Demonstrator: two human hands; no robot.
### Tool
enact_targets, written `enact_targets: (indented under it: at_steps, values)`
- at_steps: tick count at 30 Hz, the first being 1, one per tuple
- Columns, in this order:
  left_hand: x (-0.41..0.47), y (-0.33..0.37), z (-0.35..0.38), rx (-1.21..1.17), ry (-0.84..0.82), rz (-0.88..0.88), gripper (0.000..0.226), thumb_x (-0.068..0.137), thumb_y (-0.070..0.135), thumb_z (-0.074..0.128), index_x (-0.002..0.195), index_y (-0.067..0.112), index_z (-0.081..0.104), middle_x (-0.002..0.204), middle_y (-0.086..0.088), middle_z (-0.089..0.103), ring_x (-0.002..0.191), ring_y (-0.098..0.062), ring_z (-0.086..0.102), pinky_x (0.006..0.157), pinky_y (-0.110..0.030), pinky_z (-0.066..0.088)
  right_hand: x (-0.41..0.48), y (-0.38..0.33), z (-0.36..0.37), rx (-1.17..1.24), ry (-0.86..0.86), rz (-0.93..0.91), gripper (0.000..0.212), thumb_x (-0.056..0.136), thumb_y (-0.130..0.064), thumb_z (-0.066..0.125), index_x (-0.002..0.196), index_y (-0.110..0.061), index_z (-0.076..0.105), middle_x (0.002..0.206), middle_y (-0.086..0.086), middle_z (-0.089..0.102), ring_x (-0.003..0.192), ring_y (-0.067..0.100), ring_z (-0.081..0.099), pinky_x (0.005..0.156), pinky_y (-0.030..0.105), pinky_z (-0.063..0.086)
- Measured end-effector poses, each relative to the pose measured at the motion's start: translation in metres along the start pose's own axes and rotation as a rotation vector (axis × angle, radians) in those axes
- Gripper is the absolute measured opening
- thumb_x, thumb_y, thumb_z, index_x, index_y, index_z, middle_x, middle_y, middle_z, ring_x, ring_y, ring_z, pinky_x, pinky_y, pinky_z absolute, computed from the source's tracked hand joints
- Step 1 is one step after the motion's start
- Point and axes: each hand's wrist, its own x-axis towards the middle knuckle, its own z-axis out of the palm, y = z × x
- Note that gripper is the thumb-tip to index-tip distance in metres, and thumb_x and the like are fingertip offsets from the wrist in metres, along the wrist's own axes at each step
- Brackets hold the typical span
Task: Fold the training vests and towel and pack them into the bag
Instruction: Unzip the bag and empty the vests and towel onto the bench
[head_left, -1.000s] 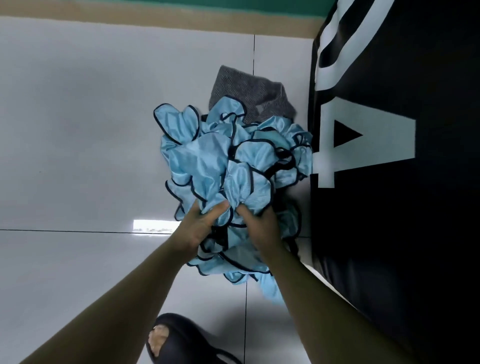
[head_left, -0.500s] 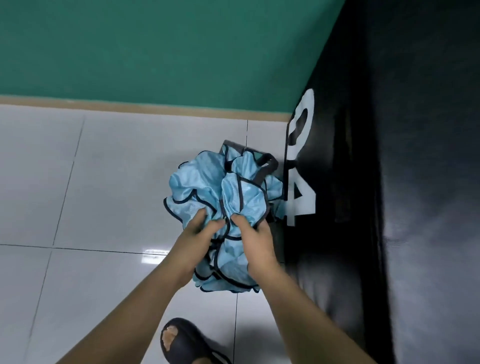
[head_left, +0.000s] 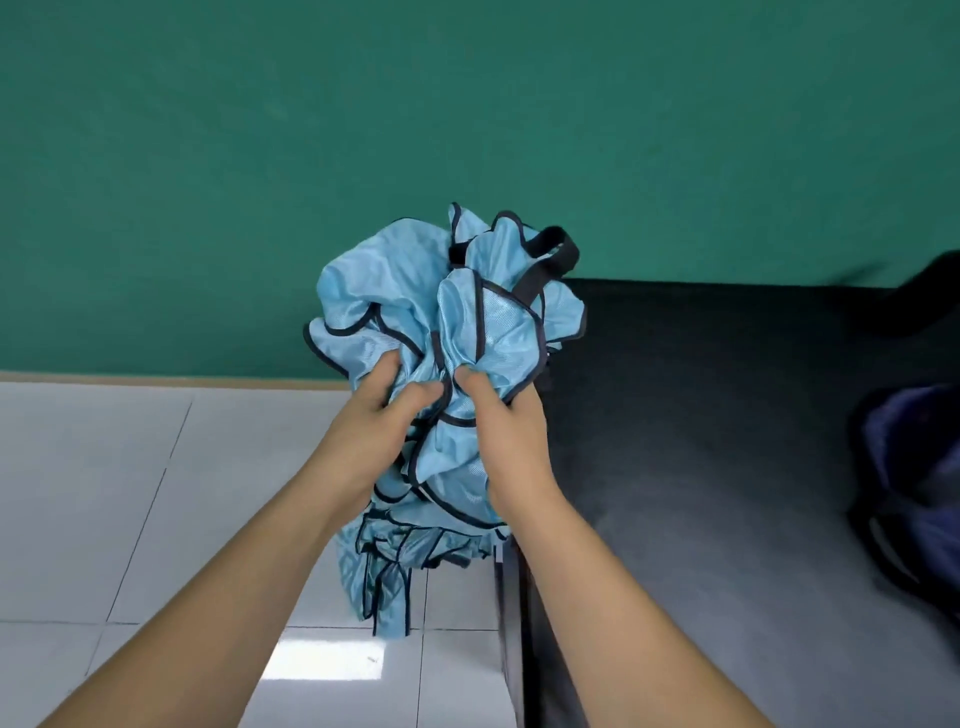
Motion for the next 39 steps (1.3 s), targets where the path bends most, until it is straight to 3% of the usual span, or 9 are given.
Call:
enact_targets:
  at_steps: [4,12,14,18,22,25,33,36,39]
  values:
    - [0.006,0.080,0.046,0.004,-0.033,0.108,0.088,0.084,0.062,0.073,0.161,0.046,0.035,0.160,0.031,0.042,0.148,0.002,0.040,0.126,-0.043,0.030,0.001,-0.097,-0.031,-0.018,0.006,-0.116,0.031,0.092,-0.029,0.074,0.124,-0.027,0.074,0.118,-0.012,0.078,0.114,0.010,0.072,0.108,0.046,0.054]
    - [0.040,0.173,0.154,-0.006,-0.146,0.213,0.068,0.089,0.054,0.072,0.152,0.041,0.050,0.152,0.023,0.055,0.142,-0.004,0.051,0.121,-0.046,0.037,0.029,-0.214,-0.113,-0.056,0.074,-0.243,0.030,0.091,-0.033,0.074,0.121,-0.031,0.072,0.116,-0.015,0.077,0.112,0.006,0.071,0.106,0.041,0.055]
    - [0.055,0.172,0.176,-0.023,-0.145,0.190,0.073,0.087,0.057,0.075,0.153,0.041,0.048,0.153,0.021,0.055,0.143,-0.007,0.052,0.122,-0.048,0.037,0.046,-0.216,-0.129,-0.063,0.097,-0.236,0.032,0.090,-0.035,0.075,0.121,-0.029,0.072,0.116,-0.014,0.076,0.110,0.006,0.071,0.105,0.041,0.055]
    - [0.088,0.145,0.208,-0.005,-0.158,0.177,0.038,0.098,0.041,0.066,0.135,0.042,0.063,0.135,0.018,0.070,0.126,-0.006,0.066,0.116,-0.045,0.047,0.095,-0.195,-0.154,-0.152,0.081,-0.178,0.037,0.090,-0.039,0.074,0.126,-0.032,0.070,0.119,-0.016,0.075,0.114,0.008,0.069,0.106,0.042,0.054]
    - [0.125,0.098,0.204,0.173,-0.149,0.001,0.074,0.090,0.056,0.069,0.156,0.056,0.038,0.161,0.020,0.046,0.143,-0.009,0.049,0.116,-0.043,0.044,0.139,-0.153,-0.189,-0.414,-0.076,0.055,0.067,0.098,-0.048,0.068,0.157,-0.033,0.043,0.145,-0.012,0.056,0.141,0.020,0.051,0.104,0.039,0.044]
    - [0.139,0.068,0.192,0.243,-0.154,-0.094,0.075,0.098,0.050,0.069,0.162,0.053,0.029,0.166,0.012,0.036,0.145,-0.015,0.044,0.106,-0.039,0.045,0.155,-0.115,-0.217,-0.585,-0.117,0.132,0.086,0.100,-0.053,0.065,0.169,-0.038,0.015,0.170,-0.001,0.035,0.149,0.025,0.043,0.112,0.041,0.038]
    - [0.131,0.040,0.180,0.263,-0.147,-0.051,0.052,0.097,0.049,0.070,0.146,0.048,0.053,0.149,0.016,0.057,0.137,-0.011,0.054,0.114,-0.042,0.046,0.129,-0.071,-0.228,-0.604,0.019,0.012,0.052,0.101,-0.041,0.064,0.151,-0.029,0.055,0.141,-0.001,0.064,0.110,0.008,0.066,0.094,0.028,0.051]
    - [0.117,0.017,0.165,0.248,-0.111,-0.036,0.038,0.099,0.045,0.068,0.136,0.045,0.061,0.137,0.020,0.064,0.128,-0.005,0.060,0.113,-0.042,0.049,0.093,-0.055,-0.202,-0.574,0.030,-0.065,0.038,0.102,-0.033,0.063,0.140,-0.028,0.064,0.132,-0.010,0.067,0.122,0.006,0.062,0.104,0.029,0.048]
    - [0.097,-0.022,0.141,0.212,-0.047,-0.076,0.030,0.102,0.040,0.068,0.131,0.042,0.065,0.127,0.021,0.069,0.120,-0.006,0.064,0.108,-0.040,0.052,0.057,-0.024,-0.164,-0.533,-0.055,-0.054,0.027,0.103,-0.024,0.064,0.130,-0.027,0.068,0.121,-0.017,0.069,0.113,-0.005,0.062,0.093,0.013,0.044]
